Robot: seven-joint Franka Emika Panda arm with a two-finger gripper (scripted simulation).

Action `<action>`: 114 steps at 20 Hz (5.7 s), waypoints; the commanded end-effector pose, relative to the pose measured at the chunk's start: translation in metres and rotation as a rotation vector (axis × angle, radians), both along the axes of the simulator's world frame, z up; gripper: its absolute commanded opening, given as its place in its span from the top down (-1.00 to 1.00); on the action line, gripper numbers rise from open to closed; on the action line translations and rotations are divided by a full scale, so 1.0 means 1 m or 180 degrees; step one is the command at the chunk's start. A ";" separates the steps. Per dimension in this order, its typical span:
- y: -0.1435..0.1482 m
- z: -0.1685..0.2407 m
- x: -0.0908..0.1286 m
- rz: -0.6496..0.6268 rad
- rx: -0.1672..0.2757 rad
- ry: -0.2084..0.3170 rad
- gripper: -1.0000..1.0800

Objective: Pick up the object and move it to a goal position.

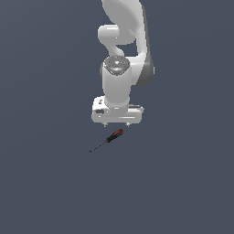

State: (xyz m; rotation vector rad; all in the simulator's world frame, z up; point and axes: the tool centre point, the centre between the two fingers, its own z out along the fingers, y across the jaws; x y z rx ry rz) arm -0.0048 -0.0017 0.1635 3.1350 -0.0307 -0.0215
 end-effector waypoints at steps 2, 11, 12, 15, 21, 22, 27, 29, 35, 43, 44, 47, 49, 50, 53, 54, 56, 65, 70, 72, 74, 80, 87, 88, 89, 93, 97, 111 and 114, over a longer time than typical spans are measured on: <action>0.000 0.000 0.000 -0.0004 0.0001 0.0000 -0.92; -0.006 0.013 -0.001 -0.0148 0.0042 0.0022 -0.92; -0.006 0.013 -0.001 -0.0145 0.0042 0.0022 -0.92; -0.006 0.011 -0.001 -0.0157 0.0040 0.0021 -0.92; -0.008 0.004 0.000 -0.0328 0.0046 0.0019 -0.92; -0.009 0.002 0.000 -0.0374 0.0047 0.0019 -0.92; -0.013 -0.010 0.002 -0.0682 0.0054 0.0015 -0.92; -0.015 -0.017 0.003 -0.0842 0.0056 0.0013 -0.92; -0.024 -0.041 0.004 -0.1425 0.0054 0.0004 -0.92; -0.037 -0.072 0.005 -0.2208 0.0033 -0.0017 -0.92; -0.039 -0.076 0.005 -0.2289 0.0029 -0.0020 -0.92; -0.043 -0.084 0.005 -0.2500 0.0019 -0.0029 -0.92; -0.045 -0.089 0.004 -0.2615 0.0013 -0.0035 -0.92; -0.046 -0.090 0.004 -0.2664 0.0011 -0.0038 -0.92; -0.048 -0.095 0.004 -0.2781 0.0004 -0.0044 -0.92; -0.049 -0.096 0.004 -0.2810 0.0003 -0.0046 -0.92; -0.050 -0.098 0.004 -0.2851 0.0000 -0.0048 -0.92; -0.050 -0.107 0.003 -0.2861 -0.0001 -0.0048 -0.92; -0.050 -0.130 0.002 -0.2869 -0.0001 -0.0048 -0.92; -0.050 -0.139 0.002 -0.2873 -0.0001 -0.0048 -0.92; -0.050 -0.145 0.003 -0.2875 -0.0001 -0.0049 -0.92; -0.050 -0.149 0.003 -0.2875 -0.0001 -0.0049 1.00; -0.050 -0.149 0.003 -0.2875 -0.0001 -0.0049 1.00; -0.050 -0.149 0.003 -0.2875 -0.0001 -0.0049 1.00; -0.050 -0.149 0.003 -0.2875 -0.0001 -0.0049 1.00; -0.052 -0.145 0.002 -0.2875 -0.0001 -0.0049 1.00; -0.057 -0.135 -0.003 -0.2875 -0.0001 -0.0049 1.00; -0.105 -0.042 -0.042 -0.2879 0.0008 -0.0045 1.00; -0.119 -0.013 -0.054 -0.2879 0.0008 -0.0045 1.00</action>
